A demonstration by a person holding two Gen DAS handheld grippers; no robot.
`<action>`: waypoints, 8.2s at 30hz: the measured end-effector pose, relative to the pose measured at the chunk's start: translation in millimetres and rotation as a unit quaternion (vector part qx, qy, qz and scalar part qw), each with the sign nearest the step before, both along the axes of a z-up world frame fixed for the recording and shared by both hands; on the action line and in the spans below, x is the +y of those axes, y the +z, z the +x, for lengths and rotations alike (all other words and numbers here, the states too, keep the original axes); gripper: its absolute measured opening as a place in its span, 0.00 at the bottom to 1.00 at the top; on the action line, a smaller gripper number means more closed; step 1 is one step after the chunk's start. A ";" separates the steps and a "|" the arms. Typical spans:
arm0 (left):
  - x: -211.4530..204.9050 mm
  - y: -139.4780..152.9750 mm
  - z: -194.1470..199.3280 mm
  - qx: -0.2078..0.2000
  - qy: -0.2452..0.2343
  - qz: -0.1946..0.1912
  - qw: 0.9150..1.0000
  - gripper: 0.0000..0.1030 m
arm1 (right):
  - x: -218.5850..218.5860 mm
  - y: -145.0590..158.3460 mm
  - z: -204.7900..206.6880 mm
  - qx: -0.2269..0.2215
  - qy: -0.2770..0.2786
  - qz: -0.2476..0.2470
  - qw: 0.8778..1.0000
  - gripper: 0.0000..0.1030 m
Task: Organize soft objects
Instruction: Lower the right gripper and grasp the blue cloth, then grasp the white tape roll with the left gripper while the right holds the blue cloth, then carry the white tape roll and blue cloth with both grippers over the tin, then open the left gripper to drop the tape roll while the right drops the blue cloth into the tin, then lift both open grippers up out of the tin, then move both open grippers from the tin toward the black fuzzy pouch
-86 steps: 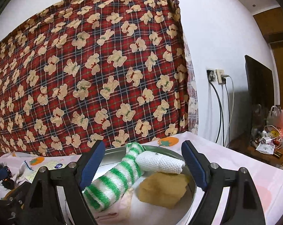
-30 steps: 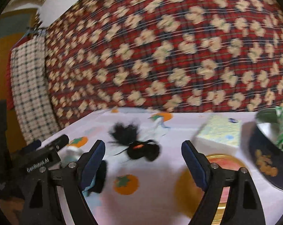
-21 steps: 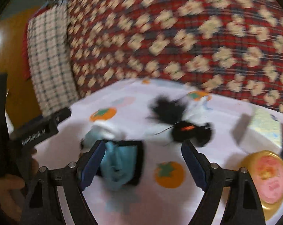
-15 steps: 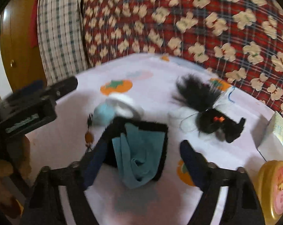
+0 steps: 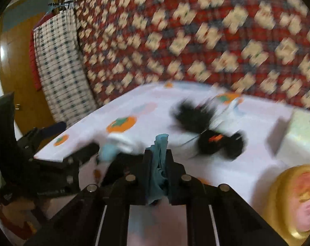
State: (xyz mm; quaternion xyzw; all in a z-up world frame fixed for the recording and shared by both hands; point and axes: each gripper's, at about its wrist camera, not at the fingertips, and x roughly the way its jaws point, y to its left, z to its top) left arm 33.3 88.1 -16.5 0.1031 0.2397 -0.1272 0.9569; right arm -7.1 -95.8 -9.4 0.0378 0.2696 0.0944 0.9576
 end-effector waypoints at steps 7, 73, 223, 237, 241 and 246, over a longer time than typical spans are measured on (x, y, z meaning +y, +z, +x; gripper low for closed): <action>-33.5 -10.4 22.5 0.006 -0.045 0.130 0.990 0.99 | -12.3 6.6 4.7 -0.003 -0.019 0.012 1.000 0.13; -81.7 10.4 -12.4 0.013 0.015 -0.160 0.987 0.62 | -53.0 28.2 -42.5 -0.102 -0.105 -0.070 0.987 0.13; -322.9 33.0 -133.5 -0.066 -0.174 -0.136 0.973 1.00 | -312.8 48.0 -190.8 -0.175 -0.414 -0.063 0.891 0.78; -279.5 31.6 -124.8 -0.057 -0.157 -0.149 0.975 1.00 | -287.0 47.3 -189.0 -0.177 -0.406 -0.057 0.895 0.78; -268.0 31.3 -121.8 -0.056 -0.151 -0.155 0.975 1.00 | -272.3 45.6 -184.5 -0.177 -0.395 -0.047 0.900 0.78; -252.6 30.3 -116.6 -0.052 -0.139 -0.163 0.975 1.00 | -246.1 44.5 -174.2 -0.177 -0.370 -0.046 0.911 0.79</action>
